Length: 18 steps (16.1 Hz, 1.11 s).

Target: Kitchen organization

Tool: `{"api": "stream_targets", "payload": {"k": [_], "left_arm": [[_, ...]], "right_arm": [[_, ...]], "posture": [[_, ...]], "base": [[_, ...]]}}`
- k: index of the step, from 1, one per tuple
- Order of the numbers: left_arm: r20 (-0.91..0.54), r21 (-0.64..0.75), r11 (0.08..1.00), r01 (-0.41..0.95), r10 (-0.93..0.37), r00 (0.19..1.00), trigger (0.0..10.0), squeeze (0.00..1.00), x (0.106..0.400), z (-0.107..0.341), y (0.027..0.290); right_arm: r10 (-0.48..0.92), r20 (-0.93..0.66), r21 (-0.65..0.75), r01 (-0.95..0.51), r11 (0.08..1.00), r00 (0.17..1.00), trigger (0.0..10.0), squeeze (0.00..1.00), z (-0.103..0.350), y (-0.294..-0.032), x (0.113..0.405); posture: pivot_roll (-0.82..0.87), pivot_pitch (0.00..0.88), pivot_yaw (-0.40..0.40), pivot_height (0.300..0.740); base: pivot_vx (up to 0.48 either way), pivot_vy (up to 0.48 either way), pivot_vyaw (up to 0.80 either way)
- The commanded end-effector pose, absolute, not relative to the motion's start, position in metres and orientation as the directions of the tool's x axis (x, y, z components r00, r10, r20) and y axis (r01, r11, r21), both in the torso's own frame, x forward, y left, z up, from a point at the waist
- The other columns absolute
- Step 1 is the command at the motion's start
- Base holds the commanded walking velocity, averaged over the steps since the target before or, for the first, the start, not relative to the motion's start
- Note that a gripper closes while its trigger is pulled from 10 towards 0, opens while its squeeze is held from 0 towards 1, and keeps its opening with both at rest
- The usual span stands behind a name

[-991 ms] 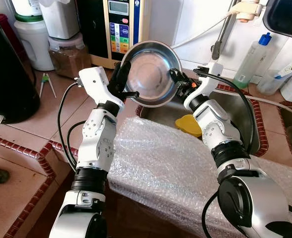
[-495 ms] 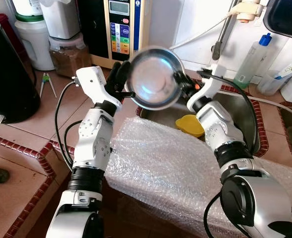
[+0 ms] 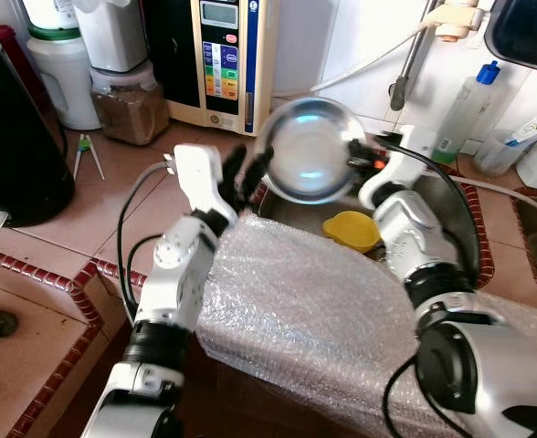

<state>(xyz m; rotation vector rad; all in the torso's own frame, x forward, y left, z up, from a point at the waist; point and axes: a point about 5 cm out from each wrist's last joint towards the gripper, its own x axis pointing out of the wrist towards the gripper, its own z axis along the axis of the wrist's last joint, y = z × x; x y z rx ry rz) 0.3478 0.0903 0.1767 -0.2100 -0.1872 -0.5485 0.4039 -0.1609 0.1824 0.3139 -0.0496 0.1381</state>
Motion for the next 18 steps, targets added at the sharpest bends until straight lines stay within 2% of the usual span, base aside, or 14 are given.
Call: {"api": "stream_targets", "payload": {"k": [1,2,7,10,12,14,15,16,18], "left_arm": [[0.186,-0.127,0.826,0.549,-0.524,0.831,10.0,1.00,0.346,0.168,0.088],[0.147,-0.099,0.822,0.561,-0.545,0.825,10.0,1.00,0.344,0.160,0.090],[0.037,-0.016,0.778,0.628,-0.627,0.778,10.0,1.00,0.334,0.138,0.085],[0.016,0.043,0.745,0.665,-0.666,0.745,10.0,1.00,0.329,0.134,0.078],[-0.006,0.070,0.727,0.683,-0.684,0.729,10.0,1.00,0.327,0.132,0.075],[-0.036,0.100,0.696,0.711,-0.712,0.702,10.0,1.00,0.323,0.127,0.073],[-0.046,0.107,0.687,0.719,-0.719,0.694,10.0,1.00,0.322,0.126,0.072],[-0.052,0.117,0.682,0.722,-0.722,0.690,10.0,1.00,0.322,0.126,0.071],[-0.050,0.125,0.680,0.722,-0.723,0.689,10.0,1.00,0.323,0.127,0.068]], "right_arm": [[0.069,0.058,0.273,-0.083,0.958,0.996,0.0,0.00,0.184,-0.172,0.404],[0.011,0.029,0.231,-0.018,0.973,1.000,0.0,0.00,0.178,-0.185,0.402],[-0.121,-0.047,0.090,0.125,0.988,0.992,0.0,0.00,0.157,-0.220,0.391],[-0.197,-0.113,0.118,0.209,0.971,0.974,0.0,0.00,0.142,-0.234,0.384],[-0.225,-0.158,0.126,0.246,0.961,0.961,0.0,0.00,0.132,-0.236,0.380],[-0.196,-0.174,0.123,0.219,0.968,0.965,0.0,0.00,0.128,-0.231,0.380],[-0.177,-0.185,0.148,0.206,0.967,0.967,4.9,0.71,0.125,-0.228,0.379],[-0.172,-0.190,0.151,0.202,0.968,0.967,10.0,1.00,0.124,-0.227,0.379],[-0.174,-0.207,0.170,0.210,0.963,0.963,10.0,1.00,0.120,-0.226,0.378]], "posture": [[0.01,0.000,-0.056,0.740],[0.01,0.000,-0.055,0.740],[0.01,0.000,-0.050,0.740],[0.01,0.000,-0.048,0.740],[0.02,0.000,-0.049,0.740],[0.02,0.000,-0.048,0.740],[0.02,0.000,-0.048,0.740],[0.02,0.000,-0.048,0.740],[0.02,0.000,-0.047,0.740]], "base": [[0.000,0.000,0.00],[0.000,0.000,0.00],[0.000,0.000,0.00],[0.000,0.000,0.00],[0.000,0.000,0.00],[0.000,0.000,0.00],[0.000,0.000,0.00],[0.000,0.000,0.00],[0.000,0.000,0.00]]}}
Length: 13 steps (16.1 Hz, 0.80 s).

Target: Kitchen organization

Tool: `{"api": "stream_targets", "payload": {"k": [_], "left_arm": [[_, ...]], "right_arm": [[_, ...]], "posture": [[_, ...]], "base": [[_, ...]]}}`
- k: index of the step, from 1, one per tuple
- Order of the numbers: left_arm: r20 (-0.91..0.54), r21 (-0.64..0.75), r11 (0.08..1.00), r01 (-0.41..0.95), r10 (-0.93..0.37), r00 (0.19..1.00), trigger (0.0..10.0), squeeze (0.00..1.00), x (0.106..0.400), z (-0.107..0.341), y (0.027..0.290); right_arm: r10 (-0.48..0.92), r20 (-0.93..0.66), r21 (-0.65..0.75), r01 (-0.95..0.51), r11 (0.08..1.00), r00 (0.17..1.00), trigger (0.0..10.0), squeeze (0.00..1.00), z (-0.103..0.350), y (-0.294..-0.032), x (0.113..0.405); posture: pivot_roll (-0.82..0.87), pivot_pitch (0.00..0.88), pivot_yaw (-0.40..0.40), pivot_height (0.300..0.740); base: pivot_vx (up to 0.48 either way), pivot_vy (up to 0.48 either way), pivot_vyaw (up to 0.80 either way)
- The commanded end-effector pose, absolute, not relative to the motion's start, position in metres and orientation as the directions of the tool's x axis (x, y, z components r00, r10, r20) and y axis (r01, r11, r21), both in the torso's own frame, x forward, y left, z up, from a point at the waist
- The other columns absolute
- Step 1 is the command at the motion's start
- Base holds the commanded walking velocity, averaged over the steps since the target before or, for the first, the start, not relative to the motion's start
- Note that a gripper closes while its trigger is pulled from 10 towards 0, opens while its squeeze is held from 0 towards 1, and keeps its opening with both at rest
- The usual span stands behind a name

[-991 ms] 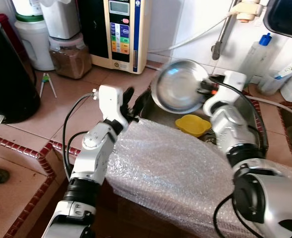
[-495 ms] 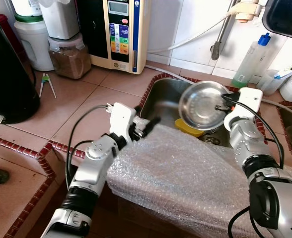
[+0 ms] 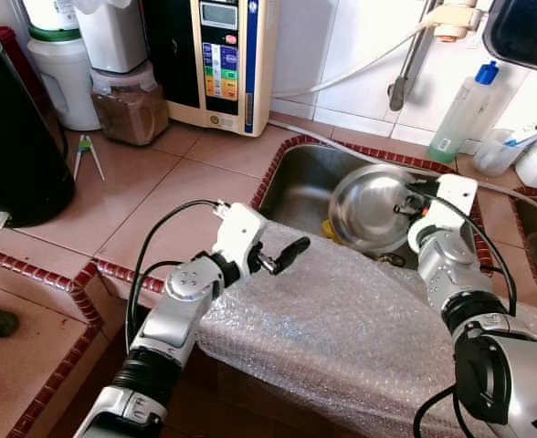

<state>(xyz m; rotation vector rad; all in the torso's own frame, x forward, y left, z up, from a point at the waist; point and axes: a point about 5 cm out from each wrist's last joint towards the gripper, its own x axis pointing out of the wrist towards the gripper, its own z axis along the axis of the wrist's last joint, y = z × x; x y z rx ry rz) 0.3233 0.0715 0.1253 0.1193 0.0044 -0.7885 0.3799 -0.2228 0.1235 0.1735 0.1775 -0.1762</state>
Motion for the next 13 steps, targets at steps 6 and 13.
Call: {"api": "stream_targets", "payload": {"k": [6,13], "left_arm": [[-0.052,0.135,0.675,0.726,-0.727,0.685,10.0,1.00,0.3234,0.1275,0.0667],[-0.064,0.153,0.669,0.727,-0.727,0.683,10.0,1.00,0.3231,0.1272,0.0676]], "right_arm": [[-0.176,-0.229,0.200,0.223,0.954,0.957,10.0,1.00,0.1148,-0.2291,0.3750],[-0.106,-0.216,0.200,0.150,0.968,0.971,10.0,1.00,0.1156,-0.2197,0.3770]], "posture": [[0.01,0.000,-0.048,0.740],[0.01,0.000,-0.052,0.740]], "base": [[0.000,0.000,0.00],[0.000,0.000,0.00]]}}
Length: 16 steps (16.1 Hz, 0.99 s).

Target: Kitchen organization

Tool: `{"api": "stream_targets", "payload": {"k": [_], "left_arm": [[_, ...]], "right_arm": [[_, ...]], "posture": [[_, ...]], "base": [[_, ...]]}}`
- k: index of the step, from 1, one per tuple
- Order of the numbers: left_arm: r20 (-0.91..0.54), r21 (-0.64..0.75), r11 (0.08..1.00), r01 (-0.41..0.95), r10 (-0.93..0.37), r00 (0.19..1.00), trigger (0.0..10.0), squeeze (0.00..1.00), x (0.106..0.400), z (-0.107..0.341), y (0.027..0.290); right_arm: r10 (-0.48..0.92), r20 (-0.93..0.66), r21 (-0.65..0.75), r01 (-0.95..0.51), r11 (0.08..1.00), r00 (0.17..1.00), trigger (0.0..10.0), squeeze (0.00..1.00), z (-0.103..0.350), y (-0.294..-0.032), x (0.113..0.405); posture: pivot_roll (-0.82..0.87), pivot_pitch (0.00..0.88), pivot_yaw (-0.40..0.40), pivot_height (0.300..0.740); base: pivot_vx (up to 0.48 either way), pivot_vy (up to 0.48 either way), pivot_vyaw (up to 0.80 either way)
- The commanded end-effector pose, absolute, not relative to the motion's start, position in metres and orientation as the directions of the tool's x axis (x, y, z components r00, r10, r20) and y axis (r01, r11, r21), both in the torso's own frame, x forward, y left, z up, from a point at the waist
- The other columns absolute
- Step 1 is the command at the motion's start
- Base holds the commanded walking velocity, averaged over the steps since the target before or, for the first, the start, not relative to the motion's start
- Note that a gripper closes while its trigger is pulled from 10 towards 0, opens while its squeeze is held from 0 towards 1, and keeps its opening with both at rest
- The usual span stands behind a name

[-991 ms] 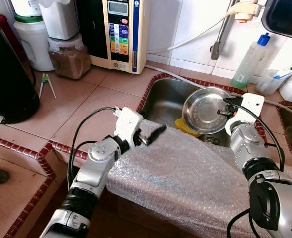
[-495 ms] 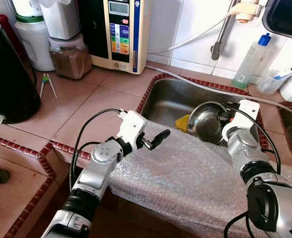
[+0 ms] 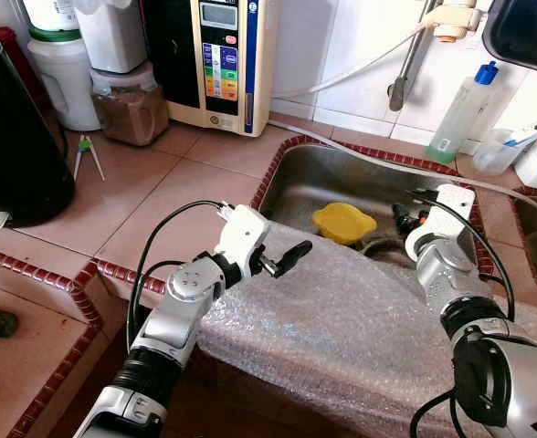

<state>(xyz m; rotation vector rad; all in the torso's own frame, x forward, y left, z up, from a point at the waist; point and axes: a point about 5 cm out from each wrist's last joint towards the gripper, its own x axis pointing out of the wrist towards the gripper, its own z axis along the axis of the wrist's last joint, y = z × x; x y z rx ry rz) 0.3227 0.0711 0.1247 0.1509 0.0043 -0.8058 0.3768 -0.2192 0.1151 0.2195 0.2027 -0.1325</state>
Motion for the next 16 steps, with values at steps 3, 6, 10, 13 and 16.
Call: {"api": "stream_targets", "payload": {"k": [3,6,10,13,16], "left_arm": [[-0.024,0.165,0.732,0.661,-0.667,0.744,10.0,1.00,0.329,0.134,0.072],[0.036,0.157,0.873,0.462,-0.472,0.881,10.0,1.00,0.344,0.146,0.091],[0.077,0.222,0.908,0.355,-0.379,0.922,10.0,0.00,0.350,0.157,0.107],[0.083,0.233,0.916,0.325,-0.352,0.932,10.0,0.00,0.348,0.157,0.117],[0.106,0.239,0.927,0.290,-0.321,0.941,10.0,0.00,0.341,0.156,0.126]], "right_arm": [[-0.017,-0.143,0.155,0.039,0.987,0.990,10.0,1.00,0.126,-0.212,0.381],[0.129,-0.012,0.034,-0.128,0.991,0.992,10.0,1.00,0.148,-0.205,0.384],[0.230,0.077,-0.109,-0.221,0.969,0.970,10.0,1.00,0.165,-0.208,0.380],[0.297,0.082,-0.199,-0.276,0.940,0.951,10.0,1.00,0.165,-0.210,0.370],[0.316,0.100,-0.214,-0.290,0.933,0.944,10.0,1.00,0.162,-0.216,0.355]], "posture": [[0.01,0.000,-0.059,0.740],[0.00,0.000,-0.059,0.740],[-0.01,0.000,-0.029,0.740],[-0.01,0.000,-0.008,0.740],[-0.03,0.000,0.003,0.740]], "base": [[0.000,0.000,0.00],[0.000,0.000,0.00],[0.000,0.000,0.00],[0.000,0.000,0.00],[0.000,0.000,0.00]]}}
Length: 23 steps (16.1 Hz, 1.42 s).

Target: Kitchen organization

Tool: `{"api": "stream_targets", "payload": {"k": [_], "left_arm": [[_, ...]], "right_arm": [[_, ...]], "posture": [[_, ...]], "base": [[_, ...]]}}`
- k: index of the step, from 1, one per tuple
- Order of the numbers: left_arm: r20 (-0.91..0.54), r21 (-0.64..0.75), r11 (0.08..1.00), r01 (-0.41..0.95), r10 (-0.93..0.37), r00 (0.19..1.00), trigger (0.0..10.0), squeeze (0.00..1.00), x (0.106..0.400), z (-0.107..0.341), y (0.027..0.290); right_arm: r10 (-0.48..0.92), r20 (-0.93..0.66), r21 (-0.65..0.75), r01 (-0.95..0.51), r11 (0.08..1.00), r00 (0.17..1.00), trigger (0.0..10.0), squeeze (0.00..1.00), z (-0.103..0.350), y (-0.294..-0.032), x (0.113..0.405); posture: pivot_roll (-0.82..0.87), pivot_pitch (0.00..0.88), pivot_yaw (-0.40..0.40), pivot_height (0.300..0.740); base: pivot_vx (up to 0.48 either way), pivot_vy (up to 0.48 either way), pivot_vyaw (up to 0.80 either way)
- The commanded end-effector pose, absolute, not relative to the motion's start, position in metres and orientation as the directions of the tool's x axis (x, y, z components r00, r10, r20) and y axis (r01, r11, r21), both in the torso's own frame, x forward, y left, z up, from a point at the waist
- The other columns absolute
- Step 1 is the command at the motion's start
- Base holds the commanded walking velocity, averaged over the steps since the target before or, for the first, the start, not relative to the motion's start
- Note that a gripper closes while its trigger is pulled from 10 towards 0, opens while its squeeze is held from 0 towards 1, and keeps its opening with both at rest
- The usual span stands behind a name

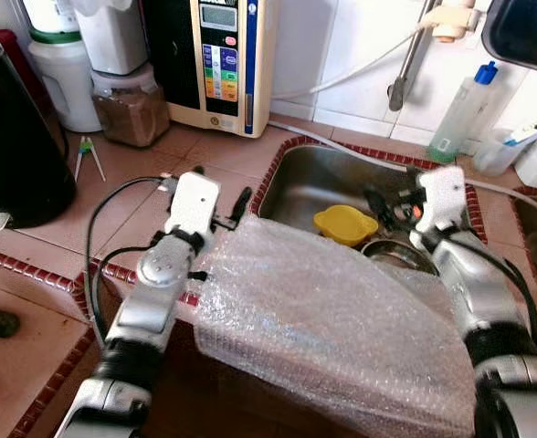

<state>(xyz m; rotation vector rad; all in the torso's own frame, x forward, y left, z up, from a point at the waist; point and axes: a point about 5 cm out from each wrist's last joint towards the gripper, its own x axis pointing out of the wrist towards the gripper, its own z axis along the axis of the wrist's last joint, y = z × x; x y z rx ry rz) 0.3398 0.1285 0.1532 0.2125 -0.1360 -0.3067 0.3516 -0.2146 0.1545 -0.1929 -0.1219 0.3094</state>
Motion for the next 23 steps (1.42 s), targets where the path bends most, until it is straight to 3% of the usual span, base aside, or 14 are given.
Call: {"api": "stream_targets", "payload": {"k": [1,4,7,11,12,13,14,15,16,19,23], "left_arm": [[0.110,0.200,0.948,0.247,-0.273,0.956,10.0,0.00,0.337,0.156,0.134],[0.090,0.163,0.979,0.125,-0.141,0.986,10.0,0.00,0.321,0.144,0.149],[0.021,0.157,0.977,0.141,-0.146,0.989,10.0,0.00,0.293,0.126,0.157],[-0.041,0.240,0.959,0.148,-0.143,0.989,10.0,0.00,0.278,0.118,0.163],[-0.042,0.214,0.965,0.155,-0.149,0.988,10.0,0.00,0.275,0.120,0.163],[-0.043,0.206,0.966,0.157,-0.151,0.988,10.0,0.00,0.274,0.121,0.163],[-0.050,0.217,0.962,0.163,-0.156,0.987,10.0,0.00,0.273,0.121,0.163],[-0.053,0.228,0.958,0.173,-0.166,0.985,10.0,0.00,0.273,0.121,0.163],[-0.064,0.227,0.954,0.197,-0.188,0.980,10.0,0.00,0.274,0.121,0.160],[-0.077,0.242,0.942,0.234,-0.221,0.972,10.0,0.00,0.271,0.120,0.151],[-0.110,0.189,0.953,0.236,-0.219,0.970,10.0,0.00,0.267,0.114,0.147]], "right_arm": [[0.299,0.106,-0.230,-0.269,0.935,0.948,10.0,1.00,0.161,-0.222,0.347],[0.219,0.105,-0.193,-0.196,0.961,0.970,10.0,1.00,0.161,-0.239,0.333],[0.165,0.121,-0.224,-0.135,0.965,0.979,10.0,1.00,0.170,-0.259,0.313],[0.156,0.089,-0.154,-0.141,0.978,0.984,10.0,1.00,0.161,-0.254,0.298],[0.169,0.097,-0.138,-0.155,0.978,0.981,10.0,0.73,0.160,-0.248,0.297],[0.173,0.101,-0.132,-0.159,0.978,0.980,10.0,0.73,0.161,-0.246,0.297],[0.171,0.107,-0.095,-0.161,0.982,0.979,10.0,0.37,0.160,-0.242,0.296],[0.169,0.105,-0.057,-0.164,0.985,0.980,10.0,0.28,0.158,-0.238,0.296],[0.174,0.090,-0.012,-0.173,0.985,0.981,10.0,0.22,0.152,-0.229,0.291],[0.157,0.052,0.024,-0.159,0.987,0.986,10.0,0.21,0.138,-0.230,0.270],[0.134,0.005,0.037,-0.134,0.990,0.991,10.0,0.17,0.132,-0.230,0.262]], "posture": [[-0.03,0.000,0.006,0.740],[-0.03,0.000,0.007,0.740],[-0.03,0.006,-0.007,0.740],[0.01,0.007,-0.026,0.740],[0.01,0.010,-0.022,0.740],[0.01,0.010,-0.022,0.740],[0.01,0.013,-0.021,0.740],[0.01,0.016,-0.017,0.740],[0.00,0.018,-0.013,0.740],[-0.02,0.033,-0.003,0.740],[-0.04,0.036,-0.022,0.740]], "base": [[0.000,0.000,0.00],[0.000,0.000,0.00],[0.000,0.000,0.00],[0.000,0.000,0.00],[0.000,0.000,0.00],[0.000,0.000,0.00],[0.000,0.000,0.00],[0.000,0.000,0.00],[0.000,0.000,0.00],[0.000,0.000,0.00],[0.000,0.000,0.00]]}}
